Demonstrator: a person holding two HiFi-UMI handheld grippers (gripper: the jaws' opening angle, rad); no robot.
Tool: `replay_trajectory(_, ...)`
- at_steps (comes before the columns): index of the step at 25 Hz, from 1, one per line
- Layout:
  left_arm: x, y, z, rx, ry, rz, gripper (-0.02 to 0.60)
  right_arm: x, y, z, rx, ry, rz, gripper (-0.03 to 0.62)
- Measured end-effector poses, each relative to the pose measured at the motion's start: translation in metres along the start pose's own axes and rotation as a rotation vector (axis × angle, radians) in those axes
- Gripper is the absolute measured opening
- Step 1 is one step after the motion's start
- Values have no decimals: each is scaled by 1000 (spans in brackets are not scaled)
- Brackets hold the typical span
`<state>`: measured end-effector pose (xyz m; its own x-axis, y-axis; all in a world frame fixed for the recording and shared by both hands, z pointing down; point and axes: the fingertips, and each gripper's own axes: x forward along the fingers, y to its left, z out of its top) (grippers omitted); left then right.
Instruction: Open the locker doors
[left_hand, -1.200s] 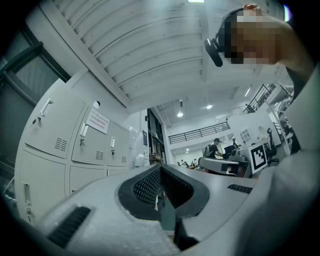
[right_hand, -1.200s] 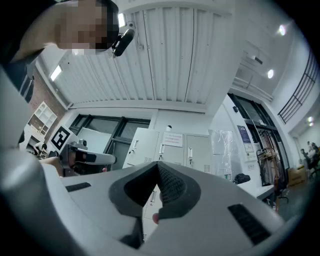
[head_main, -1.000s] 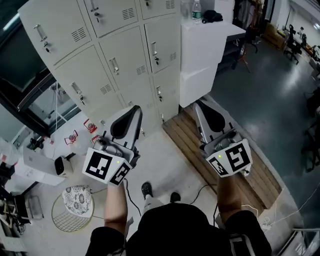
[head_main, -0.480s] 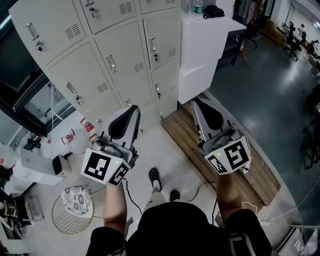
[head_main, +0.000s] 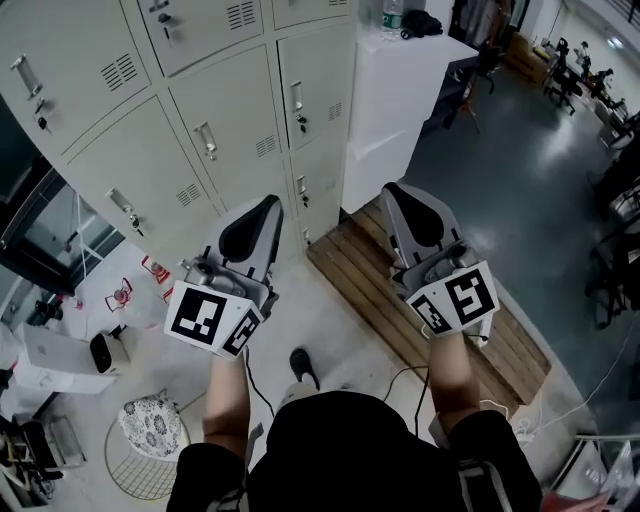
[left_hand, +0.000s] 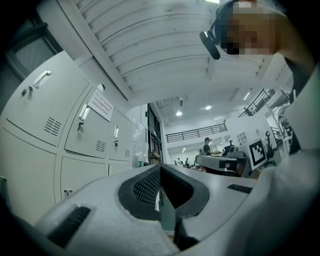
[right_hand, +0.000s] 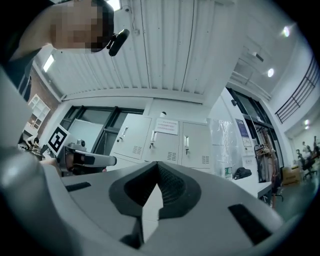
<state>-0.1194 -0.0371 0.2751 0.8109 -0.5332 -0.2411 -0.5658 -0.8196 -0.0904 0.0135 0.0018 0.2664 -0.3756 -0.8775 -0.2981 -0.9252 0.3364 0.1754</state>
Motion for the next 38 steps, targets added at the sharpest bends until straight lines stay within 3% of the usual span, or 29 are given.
replay_trajectory(8,36,62,-10,71,-4,-67,18,78,-3,-15,-38,3,-34,5)
replay_trajectory(16,60,118,-5,46,-33,-102,18,136,-7,-16,-61,-11,-58,4)
replay_trajectory(23,80,136,-2,61,-40,-116,20,166,-21,-17,-65,-10,-52,3)
replay_trajectory(29,100,147,-8,68,-17,-88,20,194,-41,-21,-42,-36,-9,3)
replay_trajectory(38,162,160,12,150,-30,-4,20,240,-97,-15,-9,-97,86,3)
